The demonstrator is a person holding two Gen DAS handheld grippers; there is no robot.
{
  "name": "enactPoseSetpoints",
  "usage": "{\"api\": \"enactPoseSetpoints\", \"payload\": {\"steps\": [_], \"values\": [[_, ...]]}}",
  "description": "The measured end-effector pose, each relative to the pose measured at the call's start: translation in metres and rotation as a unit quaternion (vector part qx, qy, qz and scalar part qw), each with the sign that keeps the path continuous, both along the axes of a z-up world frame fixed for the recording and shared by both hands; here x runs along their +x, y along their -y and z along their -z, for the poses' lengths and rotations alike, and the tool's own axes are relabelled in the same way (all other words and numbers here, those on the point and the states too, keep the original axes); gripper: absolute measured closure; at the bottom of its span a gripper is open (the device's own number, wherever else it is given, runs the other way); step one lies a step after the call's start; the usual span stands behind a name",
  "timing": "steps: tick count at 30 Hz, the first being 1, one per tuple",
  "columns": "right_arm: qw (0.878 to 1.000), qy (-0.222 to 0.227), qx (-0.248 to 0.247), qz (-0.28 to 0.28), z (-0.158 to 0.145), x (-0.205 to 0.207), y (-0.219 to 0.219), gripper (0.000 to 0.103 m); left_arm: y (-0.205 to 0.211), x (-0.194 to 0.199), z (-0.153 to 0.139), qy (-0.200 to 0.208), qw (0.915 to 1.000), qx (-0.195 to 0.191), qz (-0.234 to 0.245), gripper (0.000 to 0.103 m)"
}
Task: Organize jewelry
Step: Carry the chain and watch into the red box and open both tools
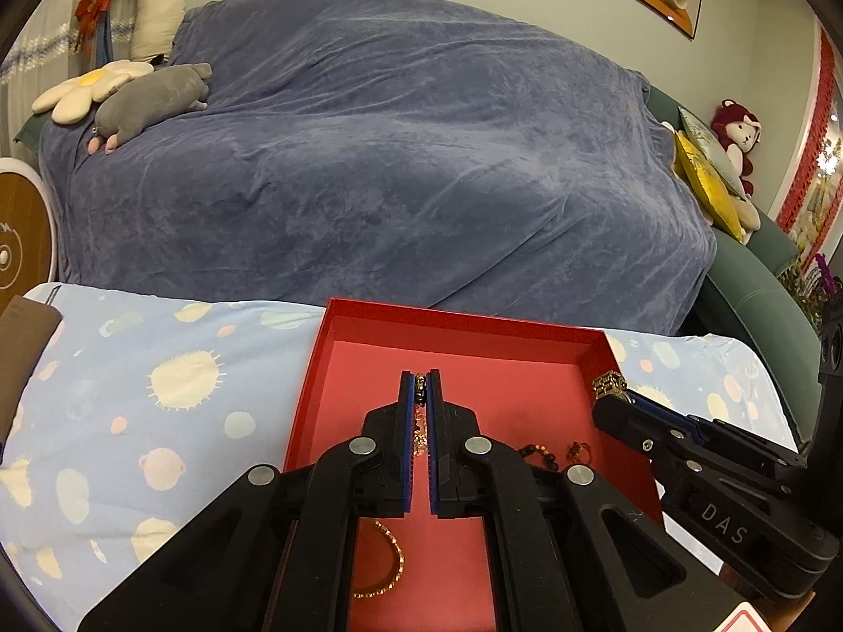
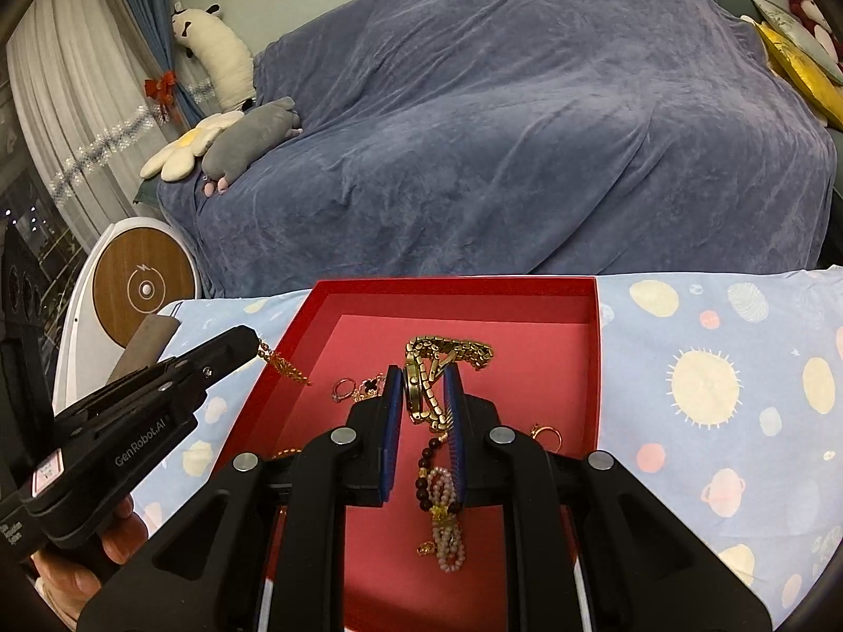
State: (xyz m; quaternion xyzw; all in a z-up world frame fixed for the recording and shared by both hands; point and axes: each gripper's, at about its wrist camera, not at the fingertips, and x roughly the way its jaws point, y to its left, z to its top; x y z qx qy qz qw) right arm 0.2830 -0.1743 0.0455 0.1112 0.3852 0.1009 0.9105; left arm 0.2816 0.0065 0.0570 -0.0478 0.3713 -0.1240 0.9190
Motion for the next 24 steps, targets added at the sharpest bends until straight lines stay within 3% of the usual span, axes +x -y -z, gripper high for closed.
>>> {"api": "enactPoseSetpoints", "payload": {"steps": [9, 14, 24], "values": [[1.000, -0.005, 0.016, 0.010, 0.017, 0.024, -0.004, 0.088, -0.008, 0.025, 0.018, -0.021, 0.9996, -0.013, -0.017, 0.101], [1.000, -0.009, 0.000, 0.003, 0.025, 0.033, -0.009, 0.088, -0.001, 0.029, 0.022, -0.016, 0.9998, 0.004, -0.013, 0.101], [1.000, -0.018, -0.018, 0.004, 0.037, 0.041, -0.004, 0.086, 0.001, 0.037, 0.036, -0.046, 0.9989, -0.006, -0.008, 0.101]]}}
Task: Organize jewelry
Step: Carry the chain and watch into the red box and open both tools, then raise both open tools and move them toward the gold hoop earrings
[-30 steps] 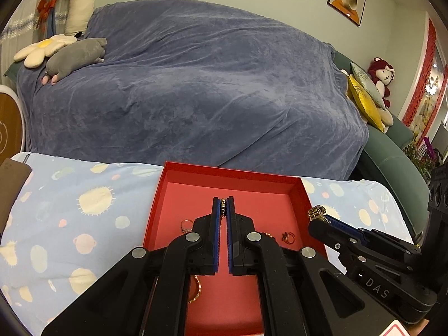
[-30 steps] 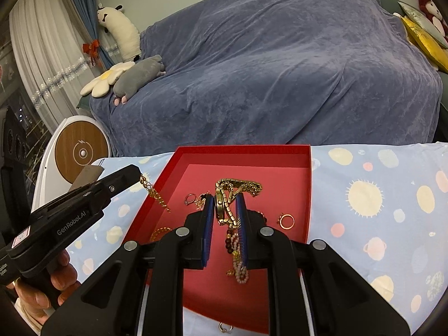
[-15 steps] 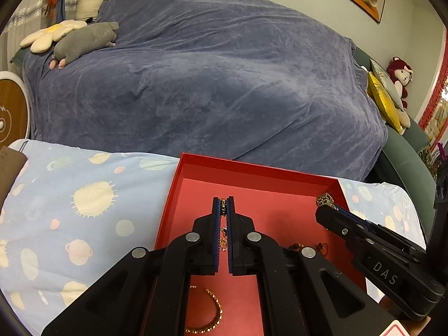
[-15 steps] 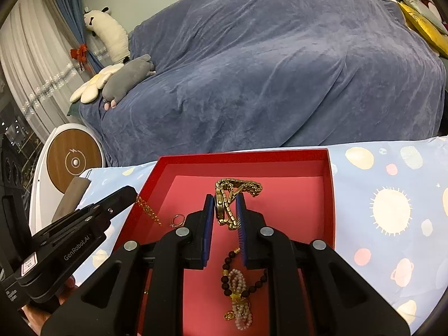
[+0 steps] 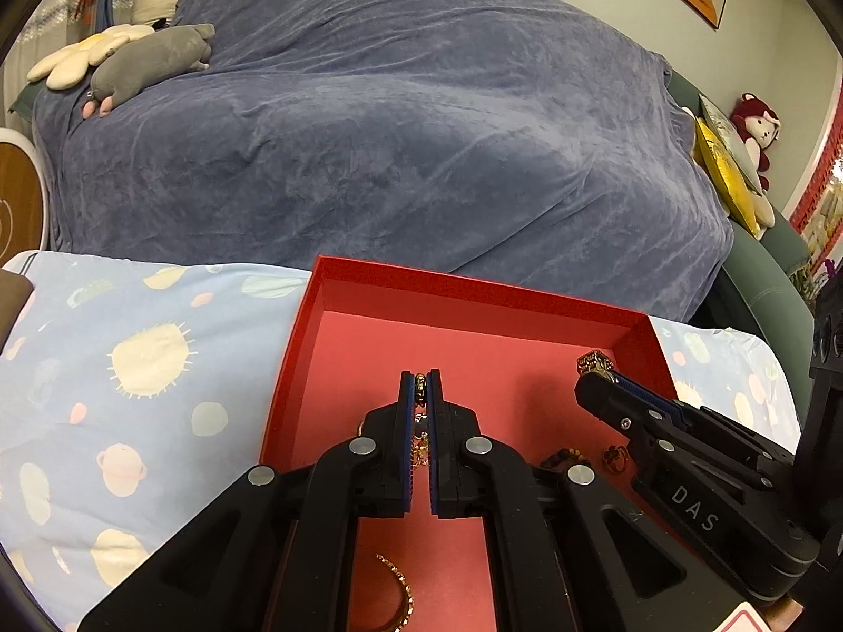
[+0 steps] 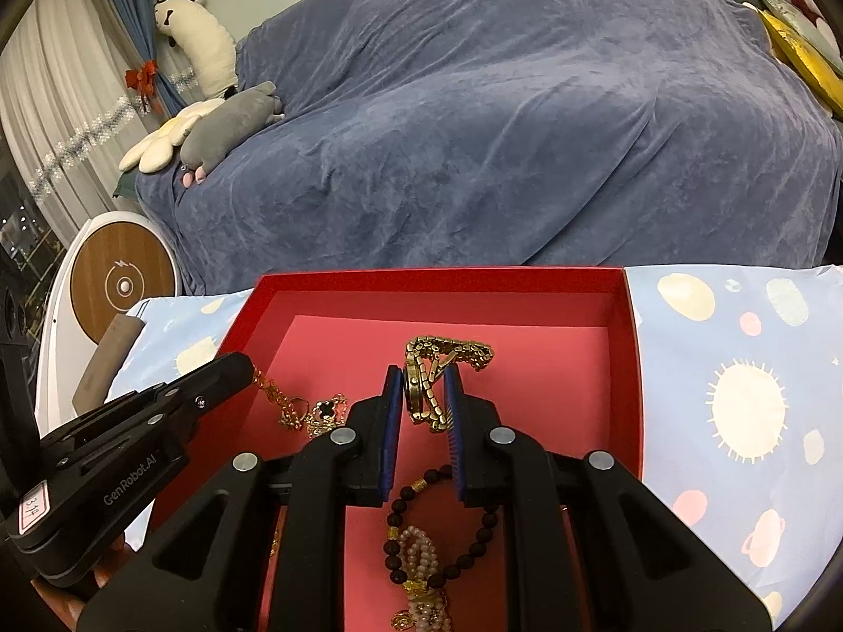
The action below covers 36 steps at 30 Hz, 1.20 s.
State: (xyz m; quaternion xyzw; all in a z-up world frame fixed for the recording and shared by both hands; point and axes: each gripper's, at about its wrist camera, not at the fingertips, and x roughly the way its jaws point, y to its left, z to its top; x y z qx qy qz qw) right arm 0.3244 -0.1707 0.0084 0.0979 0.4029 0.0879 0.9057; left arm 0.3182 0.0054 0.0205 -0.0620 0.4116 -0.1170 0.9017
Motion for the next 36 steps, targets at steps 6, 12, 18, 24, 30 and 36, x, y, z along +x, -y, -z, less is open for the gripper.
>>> {"api": "enactPoseSetpoints", "payload": {"steps": [6, 12, 18, 24, 30, 36], "values": [[1.000, 0.028, 0.003, 0.007, -0.010, 0.001, 0.013, 0.077, -0.001, 0.000, 0.002, -0.003, 1.0000, -0.001, 0.001, 0.095], [0.999, 0.038, 0.002, 0.009, -0.016, -0.001, 0.013, 0.072, -0.006, -0.001, 0.003, 0.003, 0.9999, 0.003, -0.012, 0.067], [0.999, 0.043, -0.003, 0.001, -0.039, -0.022, 0.005, 0.070, -0.010, -0.013, -0.013, 0.019, 0.9994, 0.027, -0.013, 0.067], [0.999, 0.045, -0.018, -0.007, -0.074, -0.067, -0.003, 0.070, -0.012, -0.049, -0.050, 0.036, 0.9977, 0.056, 0.007, 0.066], [0.998, 0.066, -0.012, -0.013, -0.091, -0.149, 0.002, 0.058, -0.024, -0.113, -0.066, 0.040, 0.9981, 0.046, 0.008, 0.054], [1.000, 0.024, -0.007, -0.015, -0.066, -0.208, 0.010, 0.057, -0.027, -0.179, -0.034, 0.009, 0.9973, 0.072, 0.010, 0.052]]}}
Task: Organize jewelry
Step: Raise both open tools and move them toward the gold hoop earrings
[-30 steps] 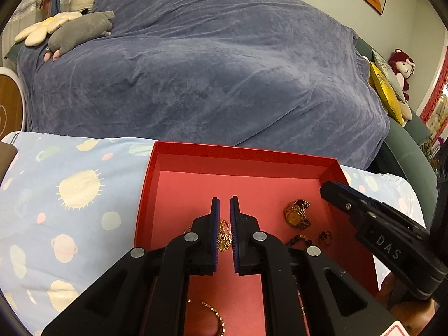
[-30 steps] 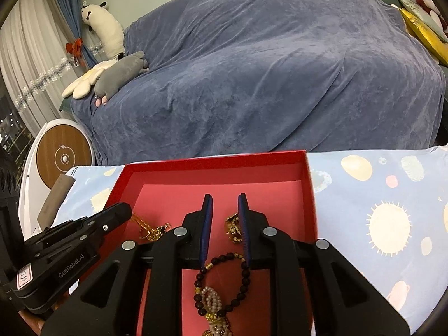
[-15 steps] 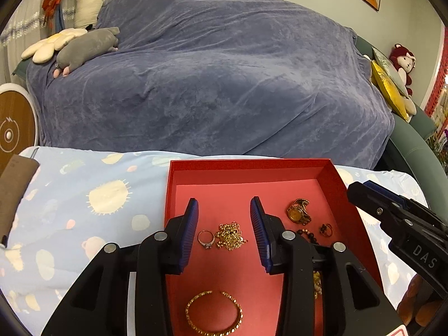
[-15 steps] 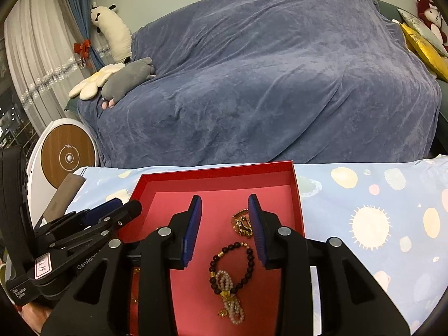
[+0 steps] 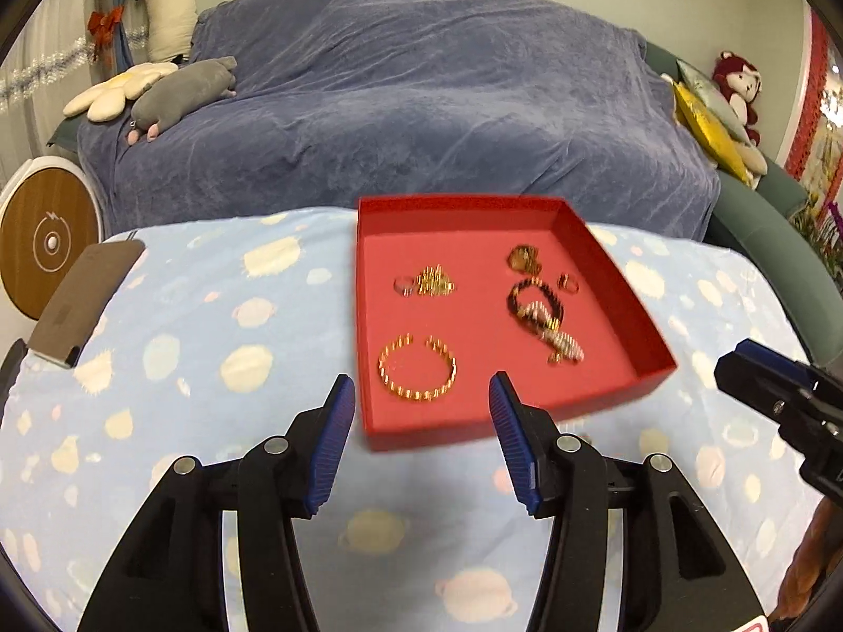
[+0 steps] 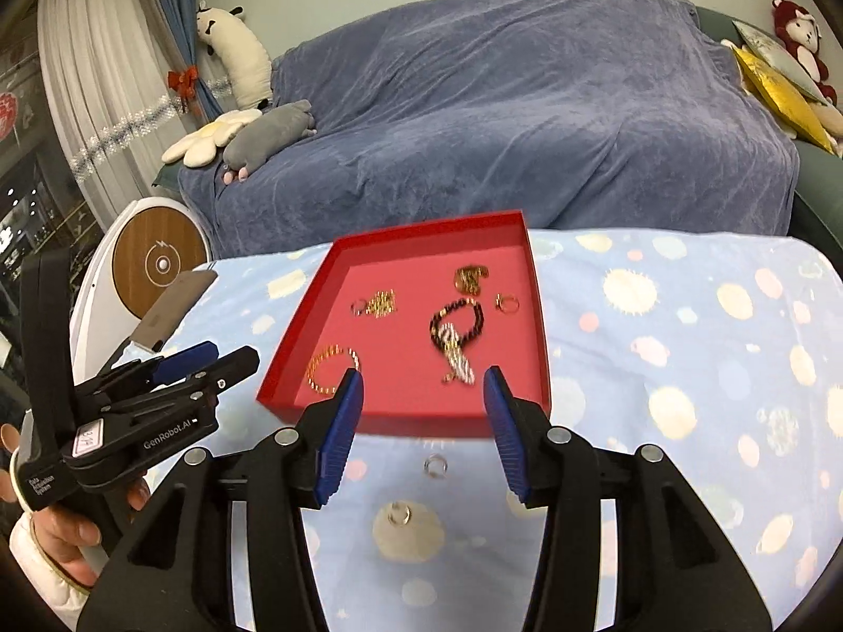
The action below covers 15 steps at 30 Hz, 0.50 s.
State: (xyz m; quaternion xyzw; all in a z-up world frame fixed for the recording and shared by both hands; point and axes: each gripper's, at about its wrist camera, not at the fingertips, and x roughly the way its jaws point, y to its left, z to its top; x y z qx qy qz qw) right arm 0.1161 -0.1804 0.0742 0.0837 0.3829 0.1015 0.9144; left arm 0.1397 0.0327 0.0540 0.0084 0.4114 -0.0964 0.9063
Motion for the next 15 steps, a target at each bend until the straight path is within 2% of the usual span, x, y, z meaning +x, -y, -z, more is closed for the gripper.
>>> {"api": "enactPoseSetpoints", "payload": {"steps": [2, 5, 11, 15], "values": [[1.000, -0.007, -0.009, -0.002, 0.007, -0.016, 0.000, 0.057, -0.004, -0.017, 0.011, -0.012, 0.9998, -0.012, -0.011, 0.052], [1.000, -0.015, -0.011, 0.006, 0.014, -0.029, 0.006, 0.057, 0.001, -0.032, 0.023, -0.025, 0.9991, -0.034, 0.001, 0.052], [0.999, -0.019, -0.002, 0.034, 0.017, -0.025, 0.028, 0.057, 0.049, -0.046, 0.052, -0.024, 0.9967, 0.008, 0.077, 0.044], [0.999, -0.027, -0.013, 0.038, 0.027, -0.020, 0.030, 0.057, 0.070, -0.043, 0.070, -0.030, 0.9951, 0.017, 0.092, 0.044]]}}
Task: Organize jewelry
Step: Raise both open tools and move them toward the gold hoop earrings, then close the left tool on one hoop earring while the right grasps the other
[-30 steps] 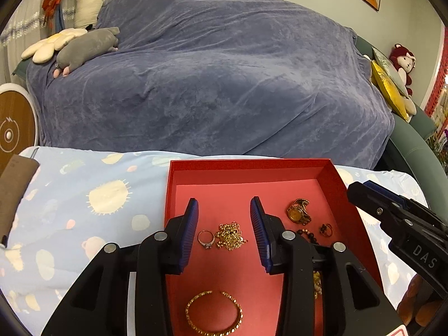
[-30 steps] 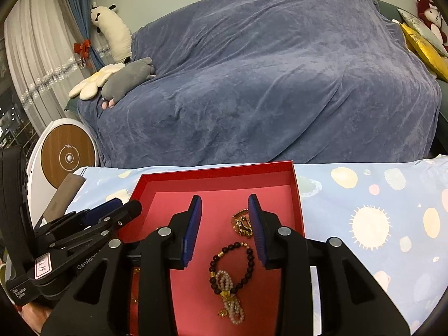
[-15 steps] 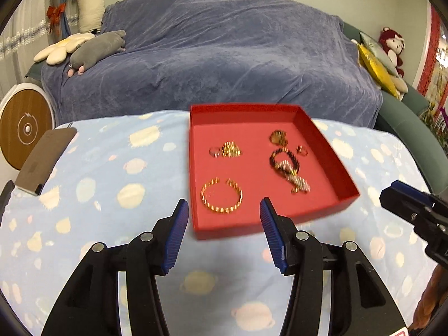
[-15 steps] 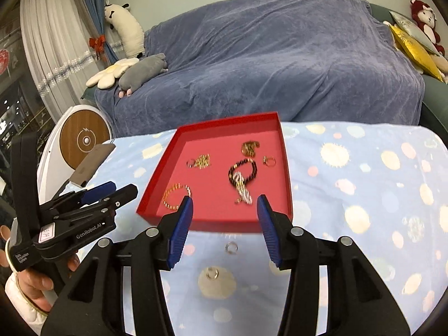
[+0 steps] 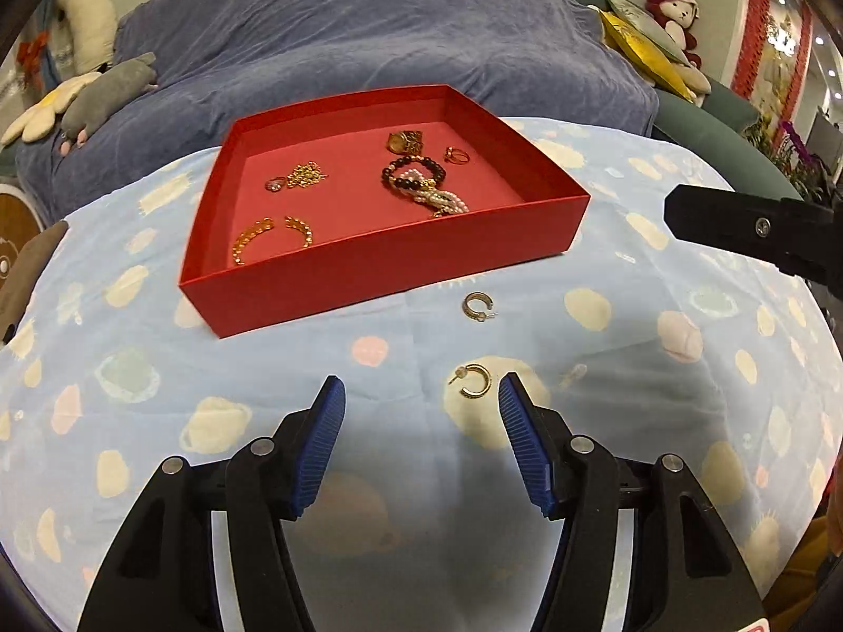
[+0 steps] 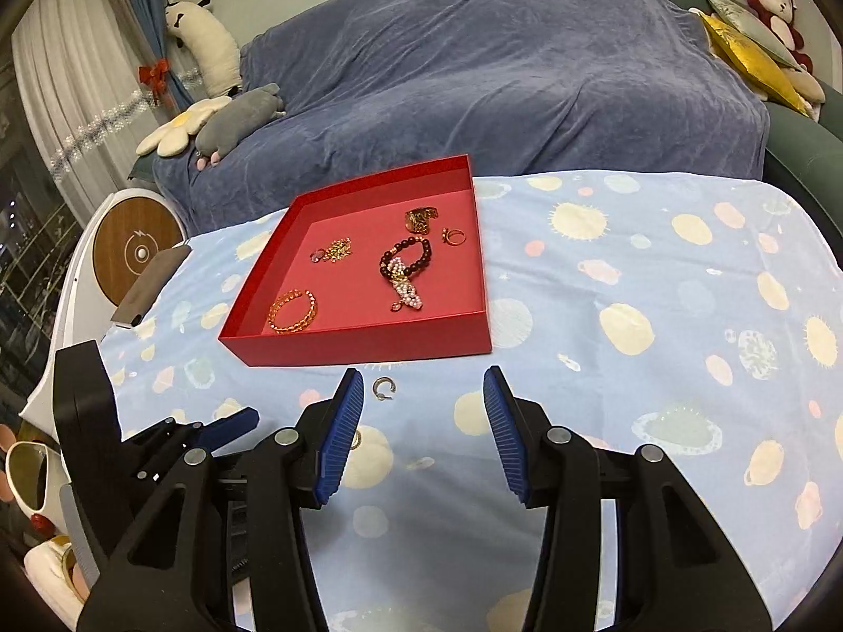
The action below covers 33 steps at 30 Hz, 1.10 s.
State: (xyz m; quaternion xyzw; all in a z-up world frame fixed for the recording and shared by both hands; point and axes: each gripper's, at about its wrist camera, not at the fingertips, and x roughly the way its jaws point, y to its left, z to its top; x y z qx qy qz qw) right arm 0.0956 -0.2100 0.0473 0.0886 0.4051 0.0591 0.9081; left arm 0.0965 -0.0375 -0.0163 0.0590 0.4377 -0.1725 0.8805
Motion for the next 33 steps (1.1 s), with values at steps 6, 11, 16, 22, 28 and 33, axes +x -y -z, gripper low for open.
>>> {"api": "enactPoseSetpoints", "payload": {"steps": [6, 11, 16, 22, 28, 33], "values": [[1.000, -0.026, -0.005, -0.005, 0.019, 0.008, 0.000, 0.057, 0.014, 0.010, 0.010, -0.009, 0.9999, -0.010, 0.007, 0.049], [0.999, -0.029, -0.015, -0.008, 0.022, 0.006, 0.000, 0.057, 0.021, 0.013, 0.022, -0.023, 0.9997, 0.001, 0.010, 0.070], [0.999, -0.032, -0.017, -0.004, 0.023, 0.006, 0.006, 0.057, 0.024, 0.010, 0.021, -0.016, 0.9997, 0.008, 0.014, 0.085], [0.999, -0.040, -0.020, -0.008, 0.029, 0.008, 0.005, 0.057, 0.017, 0.008, 0.017, -0.015, 0.9998, 0.001, 0.014, 0.086], [0.998, -0.055, -0.019, -0.029, 0.042, 0.021, -0.013, 0.057, -0.011, 0.011, -0.001, -0.017, 0.9994, -0.026, -0.012, 0.086], [0.996, -0.070, -0.028, -0.045, 0.059, 0.037, -0.034, 0.057, -0.039, 0.013, -0.011, -0.016, 0.9981, -0.044, -0.039, 0.086]]}}
